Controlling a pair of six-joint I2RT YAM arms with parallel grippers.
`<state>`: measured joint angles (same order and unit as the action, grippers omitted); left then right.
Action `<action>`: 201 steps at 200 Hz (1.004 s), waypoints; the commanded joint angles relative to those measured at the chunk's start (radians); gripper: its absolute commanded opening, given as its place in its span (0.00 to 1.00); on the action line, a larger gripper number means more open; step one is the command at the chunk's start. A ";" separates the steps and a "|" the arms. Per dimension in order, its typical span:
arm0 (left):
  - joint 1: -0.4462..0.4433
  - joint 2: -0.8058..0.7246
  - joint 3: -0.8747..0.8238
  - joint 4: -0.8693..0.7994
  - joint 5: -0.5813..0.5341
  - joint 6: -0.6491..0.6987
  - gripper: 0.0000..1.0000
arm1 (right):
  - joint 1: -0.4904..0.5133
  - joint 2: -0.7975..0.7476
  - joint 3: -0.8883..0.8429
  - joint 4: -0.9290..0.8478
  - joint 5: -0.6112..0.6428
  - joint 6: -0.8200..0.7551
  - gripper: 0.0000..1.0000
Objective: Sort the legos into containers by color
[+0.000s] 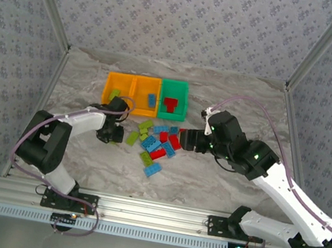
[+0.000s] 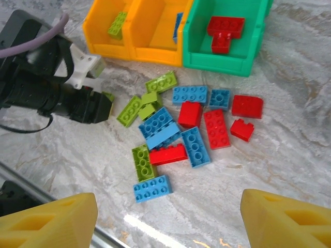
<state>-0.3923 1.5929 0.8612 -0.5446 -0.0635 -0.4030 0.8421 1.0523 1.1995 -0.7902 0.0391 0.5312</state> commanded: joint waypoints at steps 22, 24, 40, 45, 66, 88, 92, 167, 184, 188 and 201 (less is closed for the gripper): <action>-0.006 -0.143 -0.024 0.027 0.093 -0.022 0.27 | 0.066 0.045 0.019 0.040 -0.206 -0.025 0.78; -0.005 -0.153 -0.023 0.025 0.089 -0.024 0.27 | 0.070 0.047 0.022 0.045 -0.209 -0.025 0.78; -0.001 -0.240 0.002 0.019 0.041 -0.023 0.26 | 0.103 0.054 0.039 0.082 -0.214 -0.027 0.79; 0.003 -0.260 0.019 0.017 0.022 -0.019 0.26 | 0.108 0.054 0.045 0.095 -0.209 -0.026 0.80; 0.046 -0.266 0.131 -0.001 -0.046 0.002 0.27 | 0.113 0.054 0.063 0.112 -0.169 -0.022 0.80; 0.089 -0.167 0.254 0.020 -0.093 0.056 0.26 | 0.113 0.050 0.061 0.102 -0.122 -0.014 0.80; 0.095 -0.140 0.281 0.019 -0.098 0.071 0.26 | 0.112 0.048 0.060 0.099 -0.117 -0.011 0.80; 0.168 0.327 0.717 -0.065 -0.050 0.145 0.44 | 0.120 -0.048 0.002 0.040 -0.040 0.051 0.80; 0.173 0.319 0.727 -0.069 -0.042 0.138 0.45 | 0.120 -0.073 -0.030 0.033 -0.014 0.059 0.81; 0.173 0.310 0.725 -0.072 -0.036 0.136 0.45 | 0.120 -0.076 -0.038 0.032 -0.006 0.061 0.81; 0.172 0.263 0.701 -0.070 -0.011 0.121 0.45 | 0.118 -0.080 -0.052 0.027 0.026 0.070 0.82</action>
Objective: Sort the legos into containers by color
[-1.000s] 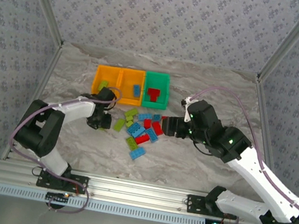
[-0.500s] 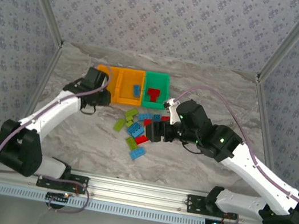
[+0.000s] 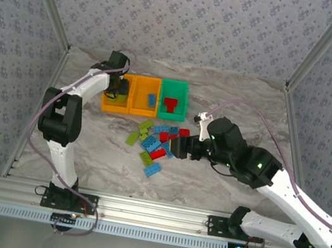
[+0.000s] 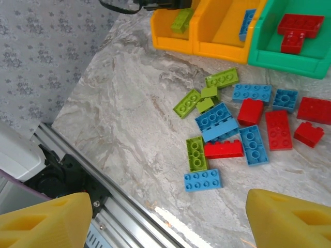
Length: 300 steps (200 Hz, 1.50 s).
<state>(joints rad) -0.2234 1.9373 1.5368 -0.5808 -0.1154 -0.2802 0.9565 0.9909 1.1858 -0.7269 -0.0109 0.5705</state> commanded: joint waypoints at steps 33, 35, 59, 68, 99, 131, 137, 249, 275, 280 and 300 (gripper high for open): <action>-0.030 -0.335 -0.114 -0.024 0.128 -0.046 0.45 | -0.001 0.039 -0.046 -0.051 0.144 0.045 0.82; -0.036 -0.360 -0.127 -0.022 0.134 -0.046 0.45 | 0.000 0.046 -0.045 -0.053 0.144 0.046 0.82; -0.169 -0.644 -0.277 -0.009 0.182 -0.009 0.45 | 0.014 0.146 -0.049 -0.062 0.131 0.037 0.82; -0.238 -0.751 -0.320 -0.016 0.191 0.036 0.45 | 0.022 0.186 -0.053 -0.056 0.133 0.033 0.82; -0.472 -1.042 -0.425 -0.105 0.210 0.322 0.51 | 0.051 0.314 -0.088 0.037 0.048 0.051 0.82; -0.579 -1.239 -0.553 -0.221 0.226 0.597 0.69 | 0.120 0.475 -0.129 0.152 0.018 0.093 0.83; -0.582 -1.261 -0.573 -0.243 0.247 0.625 0.73 | 0.137 0.504 -0.126 0.156 0.032 0.082 0.85; -0.597 -1.342 -0.786 -0.285 0.316 0.787 0.99 | 0.222 0.888 -0.002 0.179 0.188 -0.042 0.85; -0.596 -1.356 -0.799 -0.275 0.323 0.799 0.99 | 0.227 0.854 -0.018 0.170 0.203 -0.011 0.55; -0.596 -1.360 -0.800 -0.273 0.325 0.802 0.99 | 0.228 0.835 -0.025 0.166 0.208 -0.005 0.53; -0.597 -1.375 -0.800 -0.254 0.349 0.798 0.99 | 0.228 0.727 -0.037 0.132 0.241 0.003 0.48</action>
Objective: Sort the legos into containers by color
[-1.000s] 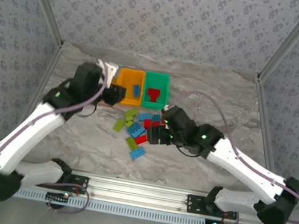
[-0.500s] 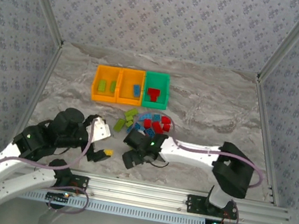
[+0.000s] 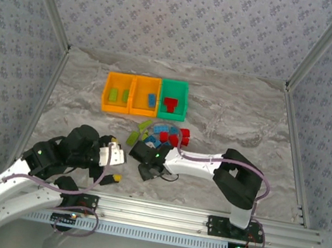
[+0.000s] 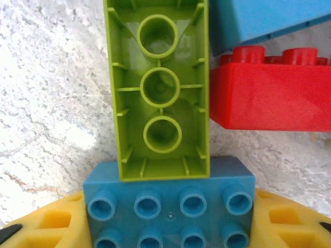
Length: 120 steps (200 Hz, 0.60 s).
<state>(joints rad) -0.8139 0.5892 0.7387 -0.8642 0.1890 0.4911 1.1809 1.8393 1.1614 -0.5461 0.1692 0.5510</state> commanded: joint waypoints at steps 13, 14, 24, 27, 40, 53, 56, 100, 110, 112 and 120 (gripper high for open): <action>-0.006 -0.039 0.000 0.069 0.071 0.005 0.99 | 0.000 -0.207 0.003 -0.096 0.102 0.011 0.48; -0.006 -0.041 0.000 0.069 0.074 0.002 0.99 | -0.001 -0.213 0.006 -0.098 0.105 0.010 0.48; -0.006 -0.053 -0.004 0.122 0.092 -0.042 0.99 | -0.011 -0.266 0.022 -0.116 0.139 -0.016 0.48; -0.005 -0.055 -0.004 0.141 0.095 -0.061 0.99 | -0.016 -0.282 0.049 -0.118 0.151 -0.025 0.49; 0.005 -0.061 -0.010 0.233 0.093 -0.149 0.99 | -0.052 -0.320 0.101 -0.107 0.186 -0.076 0.50; 0.035 -0.056 -0.002 0.289 0.060 -0.242 0.99 | -0.113 -0.316 0.152 -0.070 0.194 -0.137 0.50; 0.042 -0.054 0.001 0.297 0.049 -0.261 0.99 | -0.129 -0.308 0.167 -0.065 0.192 -0.148 0.50; 0.174 -0.028 -0.046 0.398 -0.077 -0.357 0.99 | -0.313 -0.044 0.424 0.080 0.168 -0.289 0.50; 0.213 -0.027 -0.067 0.406 -0.079 -0.359 0.99 | -0.339 0.029 0.483 0.114 0.142 -0.319 0.50; 0.221 -0.028 -0.070 0.406 -0.079 -0.358 0.99 | -0.343 0.046 0.495 0.121 0.135 -0.324 0.50; 0.239 -0.031 -0.082 0.415 -0.088 -0.355 0.99 | -0.358 0.111 0.555 0.128 0.118 -0.344 0.50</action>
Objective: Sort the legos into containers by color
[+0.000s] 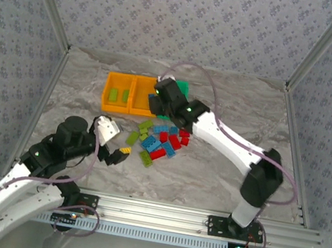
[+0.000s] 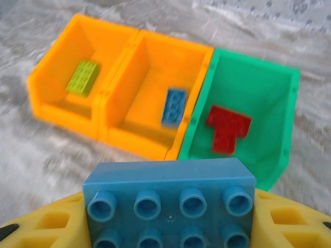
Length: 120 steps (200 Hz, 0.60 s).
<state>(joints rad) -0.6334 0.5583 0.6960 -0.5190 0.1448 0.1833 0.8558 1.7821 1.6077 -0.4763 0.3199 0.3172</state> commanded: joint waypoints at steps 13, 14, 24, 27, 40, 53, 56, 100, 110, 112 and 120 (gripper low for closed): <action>0.076 -0.001 -0.043 0.090 -0.063 -0.065 0.99 | -0.049 0.274 0.232 0.028 -0.049 -0.130 0.51; 0.077 -0.001 -0.043 0.091 -0.063 -0.066 0.99 | -0.050 0.284 0.237 0.025 -0.051 -0.132 0.51; 0.093 0.003 -0.045 0.101 -0.056 -0.071 0.99 | -0.058 0.363 0.339 -0.007 -0.062 -0.145 0.52; 0.098 0.005 -0.047 0.104 -0.053 -0.071 0.99 | -0.059 0.384 0.365 -0.012 -0.066 -0.150 0.52; 0.120 0.022 -0.046 0.102 -0.038 -0.078 0.99 | -0.071 0.467 0.471 -0.047 -0.089 -0.154 0.56; 0.126 0.038 -0.043 0.095 -0.032 -0.084 0.99 | -0.086 0.538 0.576 -0.102 -0.123 -0.139 0.64; 0.126 0.043 -0.043 0.093 -0.032 -0.085 0.99 | -0.090 0.546 0.597 -0.117 -0.128 -0.135 0.67; 0.129 0.073 -0.044 0.076 -0.031 -0.058 0.99 | -0.095 0.497 0.632 -0.217 -0.145 -0.141 0.77; 0.132 0.079 -0.041 0.074 -0.031 -0.065 0.99 | -0.095 0.447 0.607 -0.236 -0.157 -0.139 0.77; 0.133 0.081 -0.041 0.073 -0.031 -0.067 0.99 | -0.094 0.436 0.600 -0.239 -0.159 -0.139 0.77; 0.135 0.086 -0.038 0.070 -0.031 -0.073 0.99 | -0.093 0.375 0.560 -0.250 -0.168 -0.138 0.77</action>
<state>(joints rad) -0.5098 0.6376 0.6392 -0.4595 0.1074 0.1184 0.7616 2.3283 2.2074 -0.6388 0.1905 0.1925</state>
